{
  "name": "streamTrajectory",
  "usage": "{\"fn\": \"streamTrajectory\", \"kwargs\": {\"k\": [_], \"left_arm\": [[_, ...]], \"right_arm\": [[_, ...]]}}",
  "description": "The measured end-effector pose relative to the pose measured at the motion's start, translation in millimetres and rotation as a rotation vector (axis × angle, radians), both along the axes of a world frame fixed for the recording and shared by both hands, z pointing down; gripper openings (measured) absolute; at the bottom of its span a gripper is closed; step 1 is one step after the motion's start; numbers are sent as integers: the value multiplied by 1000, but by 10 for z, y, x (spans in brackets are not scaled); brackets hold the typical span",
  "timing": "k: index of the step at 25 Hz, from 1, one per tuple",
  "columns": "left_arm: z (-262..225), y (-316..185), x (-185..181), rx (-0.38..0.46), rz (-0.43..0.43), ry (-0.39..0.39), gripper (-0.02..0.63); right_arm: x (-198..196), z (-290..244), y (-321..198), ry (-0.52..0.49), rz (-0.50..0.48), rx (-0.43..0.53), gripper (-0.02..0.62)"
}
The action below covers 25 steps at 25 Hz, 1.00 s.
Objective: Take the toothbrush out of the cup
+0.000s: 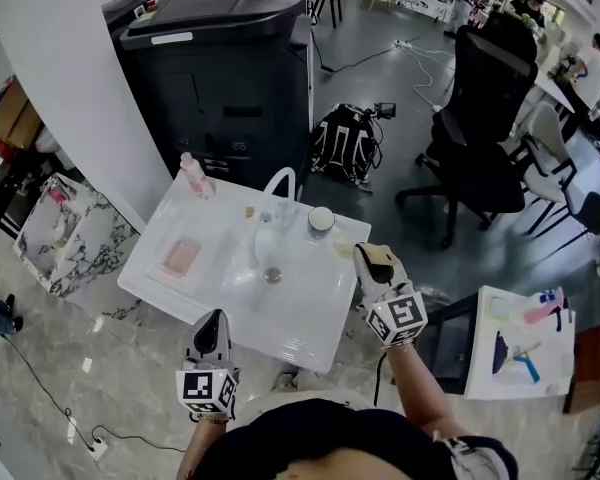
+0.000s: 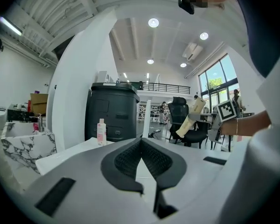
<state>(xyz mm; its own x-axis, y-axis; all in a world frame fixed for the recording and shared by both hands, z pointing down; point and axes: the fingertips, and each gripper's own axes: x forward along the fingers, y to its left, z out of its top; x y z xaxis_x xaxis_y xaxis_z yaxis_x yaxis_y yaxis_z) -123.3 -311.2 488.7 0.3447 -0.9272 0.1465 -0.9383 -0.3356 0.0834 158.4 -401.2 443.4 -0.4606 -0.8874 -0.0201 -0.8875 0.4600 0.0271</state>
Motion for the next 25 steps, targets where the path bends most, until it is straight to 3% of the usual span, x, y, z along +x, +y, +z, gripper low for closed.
{"fn": "streamTrajectory", "kwargs": {"k": [6,12,25], "left_arm": [[12,-11,161,3,60,1,2],[28,21,307,-9,110,-7,2],[50,4,350,-2,109,-14,2]], "right_arm": [[66,-62,333,14,31,31,21],[142,54,586,-28,64,-13,21],[261,315,921,-38,111,-89,21]]}}
